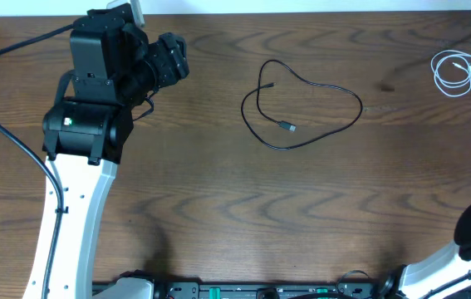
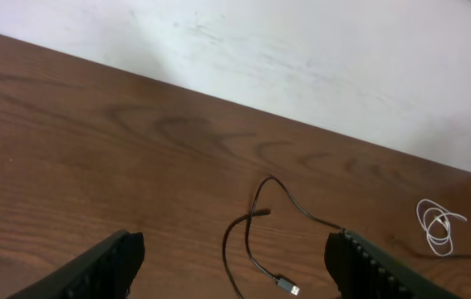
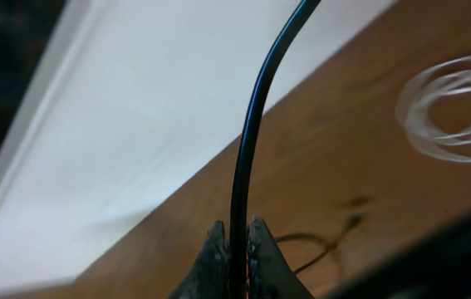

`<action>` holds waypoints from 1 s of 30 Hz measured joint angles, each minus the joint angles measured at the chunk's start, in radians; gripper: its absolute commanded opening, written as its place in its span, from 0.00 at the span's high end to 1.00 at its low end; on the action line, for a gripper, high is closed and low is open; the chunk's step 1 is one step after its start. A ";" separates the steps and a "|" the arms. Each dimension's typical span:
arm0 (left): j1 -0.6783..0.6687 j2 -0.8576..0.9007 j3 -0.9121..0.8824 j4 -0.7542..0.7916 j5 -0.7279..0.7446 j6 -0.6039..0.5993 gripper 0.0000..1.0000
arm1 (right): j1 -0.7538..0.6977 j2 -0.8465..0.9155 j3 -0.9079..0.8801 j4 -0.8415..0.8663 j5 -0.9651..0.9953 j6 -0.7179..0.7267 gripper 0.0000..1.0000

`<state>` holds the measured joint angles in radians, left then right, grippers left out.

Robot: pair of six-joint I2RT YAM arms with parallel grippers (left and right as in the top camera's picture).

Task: Untangle cables

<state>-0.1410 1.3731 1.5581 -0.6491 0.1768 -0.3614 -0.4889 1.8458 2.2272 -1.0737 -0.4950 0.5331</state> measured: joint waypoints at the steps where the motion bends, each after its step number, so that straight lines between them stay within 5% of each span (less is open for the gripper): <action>1: 0.000 0.000 0.000 0.000 0.000 0.000 0.25 | -0.025 0.000 0.000 -0.008 0.014 -0.004 0.99; 9: 0.000 0.000 0.000 -0.002 0.000 0.000 0.25 | -0.198 0.000 -0.006 -0.074 0.183 -0.031 0.99; 25: 0.000 0.061 0.000 -0.033 0.000 0.000 0.25 | -0.227 0.225 -0.018 0.030 0.380 -0.045 0.98; 27: 0.000 0.070 0.000 -0.034 0.000 0.000 0.25 | -0.227 0.263 -0.019 0.029 0.384 -0.045 0.75; 30: 0.000 0.078 0.000 -0.036 0.000 0.000 0.25 | -0.227 0.316 -0.021 0.013 0.381 -0.048 0.06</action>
<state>-0.1410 1.4513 1.5581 -0.6853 0.1768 -0.3614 -0.7158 2.1616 2.2059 -1.0611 -0.1139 0.4847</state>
